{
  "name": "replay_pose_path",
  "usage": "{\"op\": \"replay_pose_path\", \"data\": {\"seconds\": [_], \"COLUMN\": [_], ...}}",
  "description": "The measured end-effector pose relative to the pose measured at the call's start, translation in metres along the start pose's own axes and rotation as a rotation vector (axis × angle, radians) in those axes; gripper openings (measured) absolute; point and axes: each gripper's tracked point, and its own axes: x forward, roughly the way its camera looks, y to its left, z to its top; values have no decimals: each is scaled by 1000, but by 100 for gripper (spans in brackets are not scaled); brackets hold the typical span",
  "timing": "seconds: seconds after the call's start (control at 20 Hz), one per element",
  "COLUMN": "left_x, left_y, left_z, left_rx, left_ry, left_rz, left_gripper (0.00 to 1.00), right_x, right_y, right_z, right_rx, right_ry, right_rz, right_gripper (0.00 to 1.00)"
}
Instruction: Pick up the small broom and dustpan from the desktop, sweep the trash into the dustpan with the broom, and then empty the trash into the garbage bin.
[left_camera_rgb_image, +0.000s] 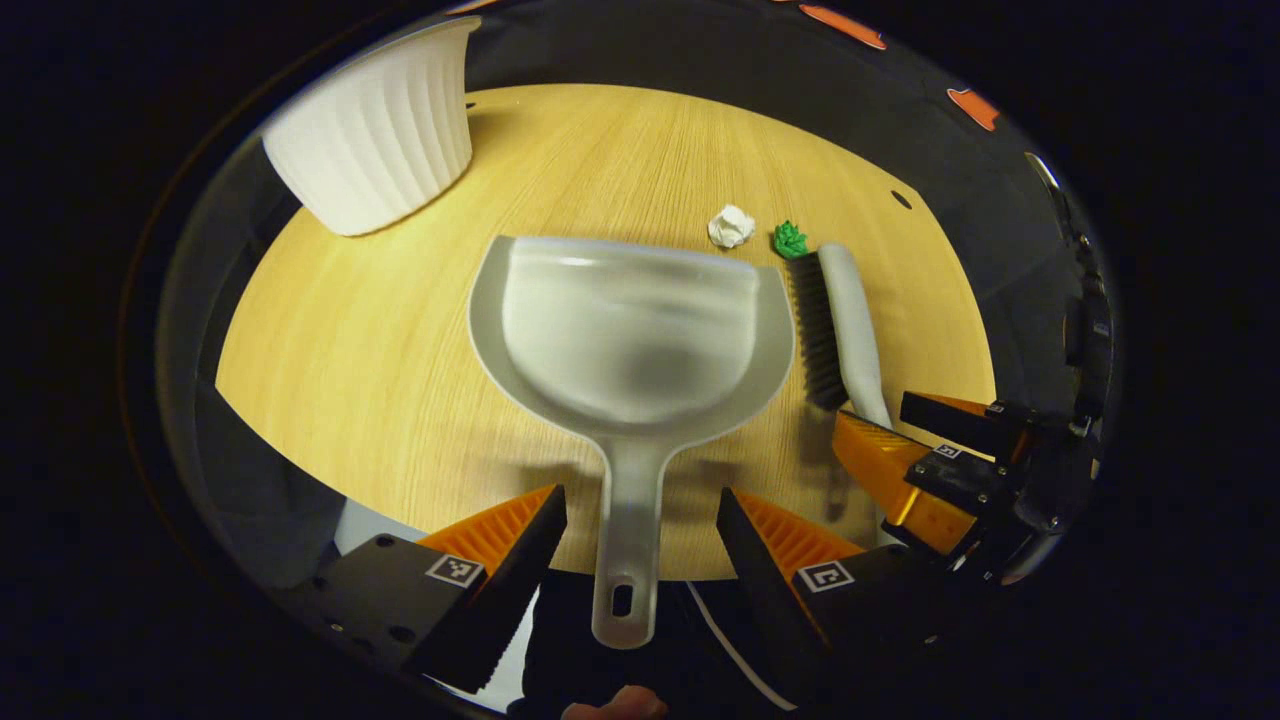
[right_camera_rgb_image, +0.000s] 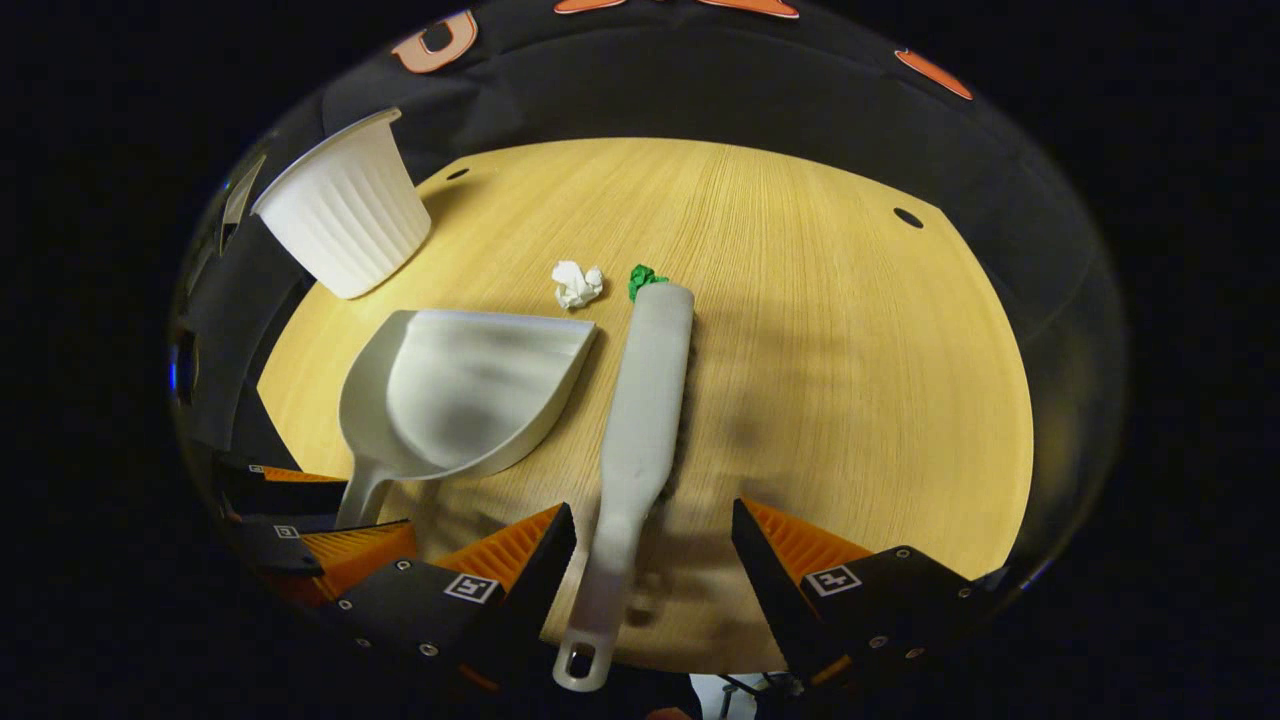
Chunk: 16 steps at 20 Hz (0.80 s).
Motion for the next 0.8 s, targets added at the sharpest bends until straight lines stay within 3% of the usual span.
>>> {"op": "replay_pose_path", "data": {"seconds": [0.35, 0.5, 0.55, 0.65, 0.7, 0.75, 0.8], "left_x": [42, 45, 47, 44, 42, 38, 36], "left_y": [10, 11, 7, 10, 10, 11, 12], "left_z": [15, 17, 16, 18, 21, 22, 24], "left_rx": [12, 28, 47, 90, 104, 111, 117], "left_ry": [187, 233, 235, 267, 266, 264, 267], "left_rz": [1, 0, -15, 4, 2, 3, 2], "left_gripper": [96, 79, 77, 52, 44, 42, 39], "right_x": [25, 34, 37, 40, 39, 39, 38], "right_y": [5, 6, 7, 7, 6, 6, 5], "right_z": [14, 19, 18, 14, 16, 16, 16], "right_rx": [61, 70, 73, 88, 99, 109, 120], "right_ry": [95, 117, 129, 157, 150, 154, 160], "right_rz": [-39, -49, -54, -56, -55, -50, -43], "right_gripper": [95, 85, 81, 53, 45, 42, 48]}}
